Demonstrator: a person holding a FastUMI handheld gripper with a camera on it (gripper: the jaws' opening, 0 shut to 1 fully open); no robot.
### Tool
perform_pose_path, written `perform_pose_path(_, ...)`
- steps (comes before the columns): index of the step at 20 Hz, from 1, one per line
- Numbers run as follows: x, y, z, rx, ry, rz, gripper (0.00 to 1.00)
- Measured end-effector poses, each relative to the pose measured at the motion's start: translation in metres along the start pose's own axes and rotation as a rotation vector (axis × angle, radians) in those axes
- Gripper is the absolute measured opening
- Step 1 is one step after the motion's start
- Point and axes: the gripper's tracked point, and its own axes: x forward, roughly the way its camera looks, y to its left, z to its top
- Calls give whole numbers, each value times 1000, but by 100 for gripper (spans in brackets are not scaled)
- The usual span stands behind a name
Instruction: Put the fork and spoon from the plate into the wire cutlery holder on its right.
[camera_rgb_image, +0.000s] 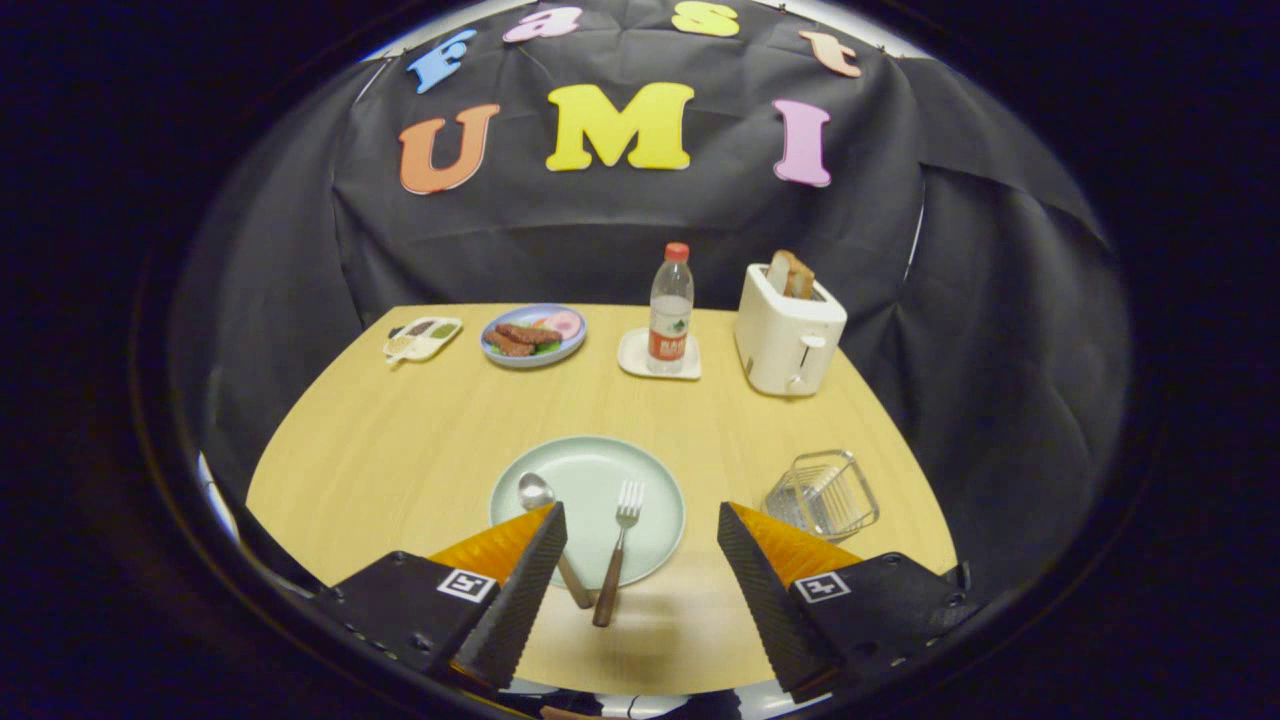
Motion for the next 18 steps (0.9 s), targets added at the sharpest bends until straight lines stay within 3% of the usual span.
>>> perform_pose_path(5, 39, 8, -36, 52, 107, -23, 86)
perform_pose_path(8, 67, 8, -56, 46, 169, -47, 72)
perform_pose_path(10, 81, 9, -66, 41, 209, -55, 68)
perform_pose_path(13, 94, 14, -79, 50, 254, -50, 54)
perform_pose_path(16, 103, 17, -84, 82, 292, -50, 29)
perform_pose_path(18, 107, 16, -87, 82, 308, -55, 24)
